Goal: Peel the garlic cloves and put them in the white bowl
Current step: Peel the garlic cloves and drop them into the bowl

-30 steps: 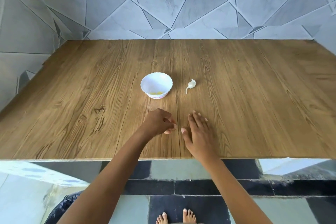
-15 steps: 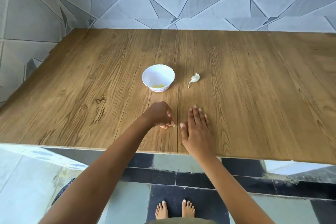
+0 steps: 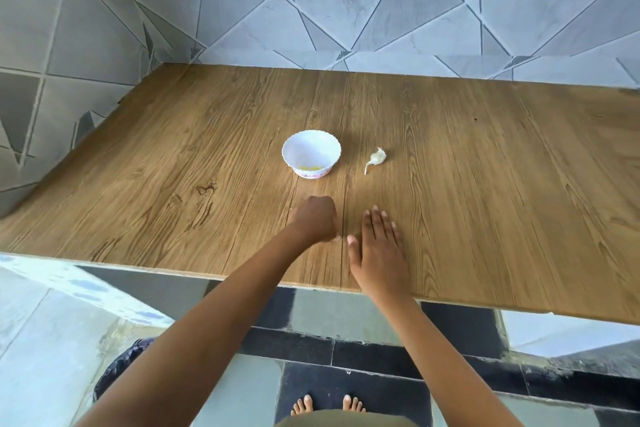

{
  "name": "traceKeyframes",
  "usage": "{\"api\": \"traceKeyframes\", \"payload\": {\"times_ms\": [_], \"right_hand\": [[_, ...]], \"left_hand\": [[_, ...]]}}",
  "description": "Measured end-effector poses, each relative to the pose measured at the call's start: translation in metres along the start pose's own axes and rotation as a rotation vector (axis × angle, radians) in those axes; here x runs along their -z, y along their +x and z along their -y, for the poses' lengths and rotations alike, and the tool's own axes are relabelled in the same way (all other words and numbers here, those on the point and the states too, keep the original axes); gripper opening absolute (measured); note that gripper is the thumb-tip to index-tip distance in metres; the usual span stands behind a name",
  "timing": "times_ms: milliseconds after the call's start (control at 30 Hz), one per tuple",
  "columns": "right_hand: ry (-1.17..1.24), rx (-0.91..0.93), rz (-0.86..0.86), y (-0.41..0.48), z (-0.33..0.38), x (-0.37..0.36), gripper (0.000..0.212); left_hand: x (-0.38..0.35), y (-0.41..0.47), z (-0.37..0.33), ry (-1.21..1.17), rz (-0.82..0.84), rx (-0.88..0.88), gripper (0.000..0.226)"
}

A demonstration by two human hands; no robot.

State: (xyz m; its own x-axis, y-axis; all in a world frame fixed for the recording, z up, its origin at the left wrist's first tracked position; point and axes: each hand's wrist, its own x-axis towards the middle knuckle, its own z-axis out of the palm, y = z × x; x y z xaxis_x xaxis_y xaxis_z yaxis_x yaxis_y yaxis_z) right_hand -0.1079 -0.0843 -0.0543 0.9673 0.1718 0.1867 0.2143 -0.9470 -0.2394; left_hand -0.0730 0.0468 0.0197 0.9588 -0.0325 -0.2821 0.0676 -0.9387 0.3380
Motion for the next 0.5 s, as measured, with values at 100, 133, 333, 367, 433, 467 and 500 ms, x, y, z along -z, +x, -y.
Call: {"api": "traceKeyframes", "payload": {"times_ms": [100, 133, 333, 367, 433, 467, 500], "right_hand": [[0.009, 0.012, -0.005, 0.001, -0.002, -0.001, 0.066], [0.008, 0.011, -0.007, 0.000, -0.002, -0.001, 0.066], [0.070, 0.022, -0.010, 0.001, -0.003, -0.003, 0.067], [0.109, 0.036, -0.025, 0.001, -0.004, -0.004, 0.063], [0.311, 0.065, -0.065, 0.001, -0.008, -0.001, 0.048], [0.469, 0.067, -0.062, 0.000, -0.010, 0.004, 0.039], [0.633, 0.061, -0.024, -0.001, -0.012, 0.011, 0.033]], "left_hand": [[0.008, -0.001, 0.014, -0.292, 0.098, 0.022, 0.016], [0.010, -0.003, 0.018, -0.383, 0.110, 0.046, 0.017], [0.012, -0.006, 0.020, -0.419, 0.128, 0.080, 0.008], [0.011, -0.006, 0.019, -0.407, 0.115, 0.068, 0.008], [0.008, -0.008, 0.022, -0.468, 0.091, 0.039, 0.008], [0.006, -0.010, 0.024, -0.560, 0.087, 0.024, 0.008], [0.006, -0.013, 0.025, -0.681, 0.087, 0.009, 0.008]]}}
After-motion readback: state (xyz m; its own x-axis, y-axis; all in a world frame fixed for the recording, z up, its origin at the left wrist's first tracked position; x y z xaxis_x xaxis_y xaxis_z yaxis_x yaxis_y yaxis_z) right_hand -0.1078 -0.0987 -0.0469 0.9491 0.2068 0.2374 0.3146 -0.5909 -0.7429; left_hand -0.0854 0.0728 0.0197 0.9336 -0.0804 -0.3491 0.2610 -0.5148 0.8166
